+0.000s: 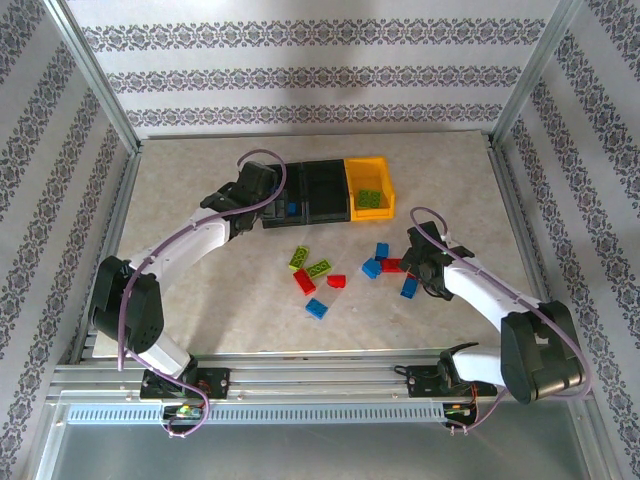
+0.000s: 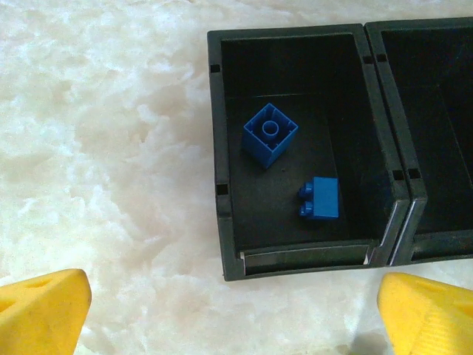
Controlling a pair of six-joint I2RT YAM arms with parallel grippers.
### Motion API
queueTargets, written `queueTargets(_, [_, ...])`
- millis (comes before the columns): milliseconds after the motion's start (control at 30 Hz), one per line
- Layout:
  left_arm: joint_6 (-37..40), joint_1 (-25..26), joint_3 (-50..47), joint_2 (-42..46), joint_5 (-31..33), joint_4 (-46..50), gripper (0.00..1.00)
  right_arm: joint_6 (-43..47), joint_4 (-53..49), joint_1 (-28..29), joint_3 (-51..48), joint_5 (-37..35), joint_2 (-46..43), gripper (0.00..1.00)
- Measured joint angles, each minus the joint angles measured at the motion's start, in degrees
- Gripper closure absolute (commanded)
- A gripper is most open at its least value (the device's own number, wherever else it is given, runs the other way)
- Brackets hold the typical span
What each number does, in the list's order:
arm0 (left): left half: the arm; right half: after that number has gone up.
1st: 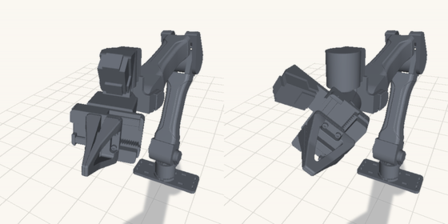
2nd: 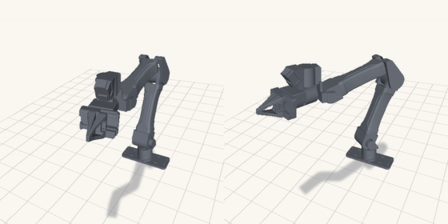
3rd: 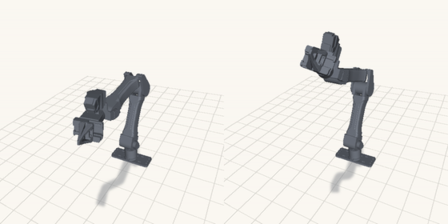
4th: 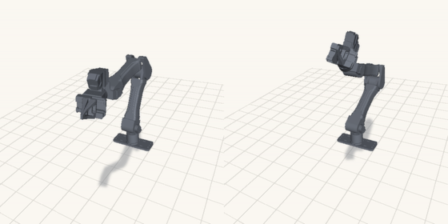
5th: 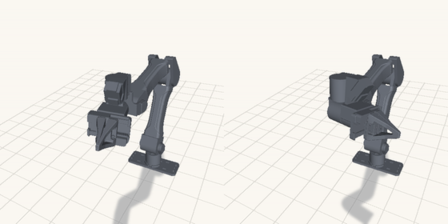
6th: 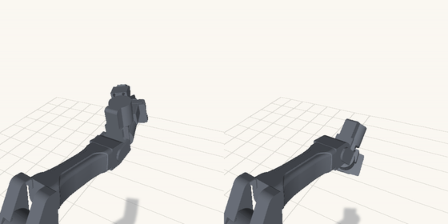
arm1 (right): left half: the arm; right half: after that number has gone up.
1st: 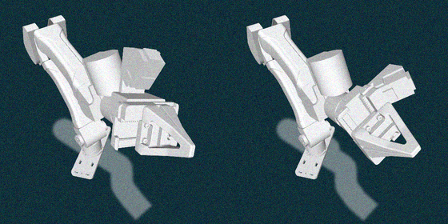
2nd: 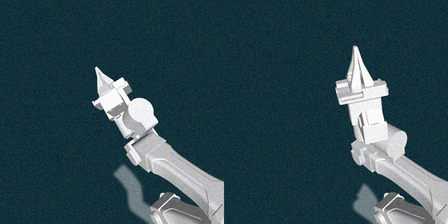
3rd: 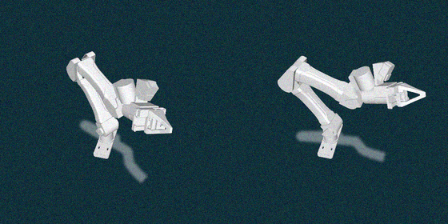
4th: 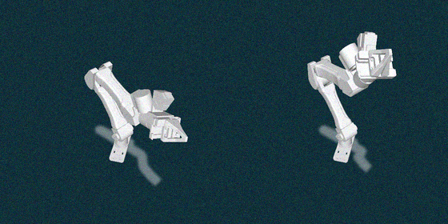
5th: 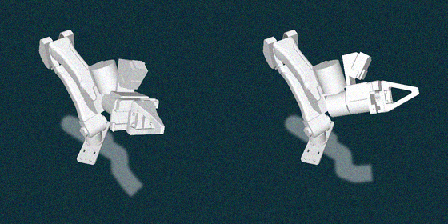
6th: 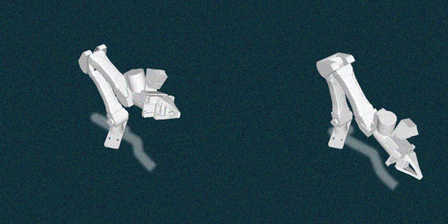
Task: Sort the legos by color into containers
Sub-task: Pick up the lego from the middle-right of the table.
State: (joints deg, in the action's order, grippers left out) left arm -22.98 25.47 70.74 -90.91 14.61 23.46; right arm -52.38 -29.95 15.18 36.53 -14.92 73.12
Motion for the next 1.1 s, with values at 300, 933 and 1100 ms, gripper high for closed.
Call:
queueTargets(300, [-0.2,0.0,-0.6,0.0,-0.9,-0.5,0.00,-2.8,3.2,-1.6,-0.5,0.0,1.4,0.02])
queueTargets(933, [-0.3,0.0,-0.6,0.0,-1.6,-1.7,0.00,-1.7,3.3,-2.3,3.0,1.5,9.7,0.02])
queueTargets(1100, [-0.7,0.0,-0.7,0.0,-2.1,-1.7,0.00,-1.2,1.4,-2.3,2.3,1.5,7.8,0.02])
